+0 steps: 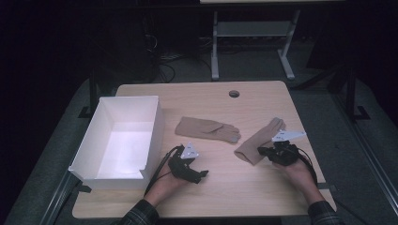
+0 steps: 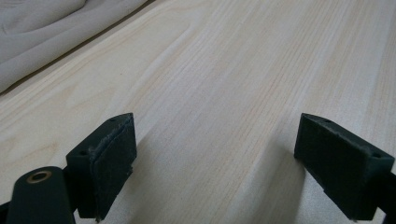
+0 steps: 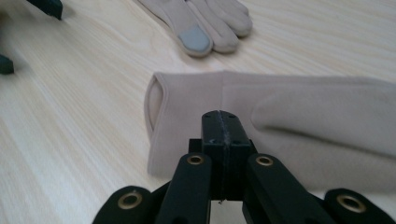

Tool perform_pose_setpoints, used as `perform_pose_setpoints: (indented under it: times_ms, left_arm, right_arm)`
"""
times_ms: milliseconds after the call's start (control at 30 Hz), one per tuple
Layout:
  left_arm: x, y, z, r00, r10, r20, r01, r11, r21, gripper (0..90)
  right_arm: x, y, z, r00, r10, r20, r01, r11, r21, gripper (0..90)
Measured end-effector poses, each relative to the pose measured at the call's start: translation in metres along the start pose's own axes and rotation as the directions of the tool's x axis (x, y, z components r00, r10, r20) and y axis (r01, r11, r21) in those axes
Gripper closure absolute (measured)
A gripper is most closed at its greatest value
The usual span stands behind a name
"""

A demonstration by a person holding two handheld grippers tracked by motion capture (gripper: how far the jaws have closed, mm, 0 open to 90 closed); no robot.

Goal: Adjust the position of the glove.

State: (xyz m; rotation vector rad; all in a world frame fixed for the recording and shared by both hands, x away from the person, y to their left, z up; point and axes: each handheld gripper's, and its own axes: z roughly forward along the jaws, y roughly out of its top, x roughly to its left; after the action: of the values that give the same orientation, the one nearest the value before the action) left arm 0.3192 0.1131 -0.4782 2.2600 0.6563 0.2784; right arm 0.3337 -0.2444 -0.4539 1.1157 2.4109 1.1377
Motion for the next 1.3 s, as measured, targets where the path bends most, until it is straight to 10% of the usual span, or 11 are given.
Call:
perform_pose_setpoints:
  times_ms: [833,1300]
  left_arm:
    - [-0.001,0.000,0.000,1.0000,-0.006,0.001,0.006,1.0000,-0.001,12.3]
    - [-0.001,0.000,0.000,1.0000,-0.006,0.000,0.006,1.0000,0.000,12.3]
  right_arm:
    - [0.020,0.032,0.058,0.9974,-0.045,-0.056,0.047,0.998,0.042,89.9]
    - [0.022,0.016,0.044,0.9954,-0.055,-0.078,0.061,0.995,0.081,89.9]
